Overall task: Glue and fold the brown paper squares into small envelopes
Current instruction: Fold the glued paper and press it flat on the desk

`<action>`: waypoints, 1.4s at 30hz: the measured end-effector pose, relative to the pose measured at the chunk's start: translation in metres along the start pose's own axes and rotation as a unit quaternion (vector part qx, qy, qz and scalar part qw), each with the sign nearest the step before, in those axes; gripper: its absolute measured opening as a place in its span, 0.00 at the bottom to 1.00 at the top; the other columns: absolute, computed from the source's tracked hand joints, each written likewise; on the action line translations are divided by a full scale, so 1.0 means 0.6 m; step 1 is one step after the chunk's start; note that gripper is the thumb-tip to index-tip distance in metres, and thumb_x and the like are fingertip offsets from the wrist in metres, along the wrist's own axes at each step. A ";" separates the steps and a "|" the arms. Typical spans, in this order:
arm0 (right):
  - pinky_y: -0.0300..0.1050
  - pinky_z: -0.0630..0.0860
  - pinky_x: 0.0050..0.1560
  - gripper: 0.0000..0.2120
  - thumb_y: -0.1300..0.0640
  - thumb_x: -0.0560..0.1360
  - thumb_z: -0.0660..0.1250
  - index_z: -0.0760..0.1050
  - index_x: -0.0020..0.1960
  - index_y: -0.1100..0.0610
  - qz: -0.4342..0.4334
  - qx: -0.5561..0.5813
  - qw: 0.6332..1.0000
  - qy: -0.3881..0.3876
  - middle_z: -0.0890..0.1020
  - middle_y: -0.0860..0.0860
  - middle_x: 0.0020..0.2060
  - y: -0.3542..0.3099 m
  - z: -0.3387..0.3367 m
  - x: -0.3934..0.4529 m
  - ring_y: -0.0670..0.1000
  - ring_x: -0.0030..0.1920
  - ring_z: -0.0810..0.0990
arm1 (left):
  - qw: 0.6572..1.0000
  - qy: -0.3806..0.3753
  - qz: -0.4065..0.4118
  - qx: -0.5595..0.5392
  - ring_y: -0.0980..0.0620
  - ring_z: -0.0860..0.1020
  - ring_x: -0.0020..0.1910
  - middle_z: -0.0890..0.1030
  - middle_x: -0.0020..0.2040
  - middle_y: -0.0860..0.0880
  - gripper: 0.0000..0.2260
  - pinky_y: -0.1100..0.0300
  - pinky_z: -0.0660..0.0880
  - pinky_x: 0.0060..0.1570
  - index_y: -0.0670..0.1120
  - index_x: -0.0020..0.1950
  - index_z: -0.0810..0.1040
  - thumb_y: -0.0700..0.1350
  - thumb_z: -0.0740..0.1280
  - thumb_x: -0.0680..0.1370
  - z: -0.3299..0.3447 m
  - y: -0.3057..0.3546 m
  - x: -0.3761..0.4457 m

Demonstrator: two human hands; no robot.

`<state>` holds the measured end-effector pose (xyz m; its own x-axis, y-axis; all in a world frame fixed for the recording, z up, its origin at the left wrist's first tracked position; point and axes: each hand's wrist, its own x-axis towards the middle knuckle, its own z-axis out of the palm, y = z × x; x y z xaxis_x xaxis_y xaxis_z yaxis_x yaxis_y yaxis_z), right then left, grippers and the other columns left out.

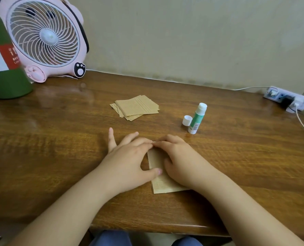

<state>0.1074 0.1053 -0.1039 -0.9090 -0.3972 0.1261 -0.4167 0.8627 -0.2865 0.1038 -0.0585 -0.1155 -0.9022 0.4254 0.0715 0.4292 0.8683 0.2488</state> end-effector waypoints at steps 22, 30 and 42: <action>0.40 0.65 0.64 0.22 0.60 0.77 0.53 0.68 0.70 0.52 0.092 -0.057 0.993 0.042 0.70 0.46 0.65 0.029 -0.008 -0.015 0.48 0.66 0.66 | 0.999 0.010 -0.026 0.024 0.56 0.40 0.75 0.52 0.75 0.67 0.34 0.35 0.26 0.64 0.58 0.76 0.56 0.70 0.52 0.73 0.009 -0.002 -0.012; 0.44 0.66 0.63 0.21 0.55 0.78 0.52 0.67 0.70 0.53 0.044 -0.075 0.995 0.050 0.70 0.47 0.62 -0.010 -0.018 -0.058 0.49 0.59 0.66 | 0.988 0.052 -0.063 0.133 0.50 0.44 0.76 0.62 0.73 0.60 0.34 0.33 0.24 0.61 0.51 0.74 0.64 0.69 0.46 0.74 -0.004 0.030 -0.032; 0.44 0.67 0.60 0.17 0.64 0.75 0.56 0.72 0.62 0.56 0.016 -0.002 1.000 0.023 0.74 0.51 0.57 -0.014 -0.002 -0.023 0.53 0.59 0.70 | 0.995 0.100 -0.004 0.013 0.55 0.70 0.62 0.74 0.56 0.61 0.15 0.44 0.40 0.70 0.56 0.58 0.76 0.59 0.61 0.74 -0.011 0.036 -0.044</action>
<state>0.1236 0.1041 -0.1019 -0.9208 -0.3556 0.1600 -0.3881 0.8758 -0.2869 0.1366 -0.0527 -0.1057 -0.8954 0.3611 0.2605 0.4201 0.8791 0.2251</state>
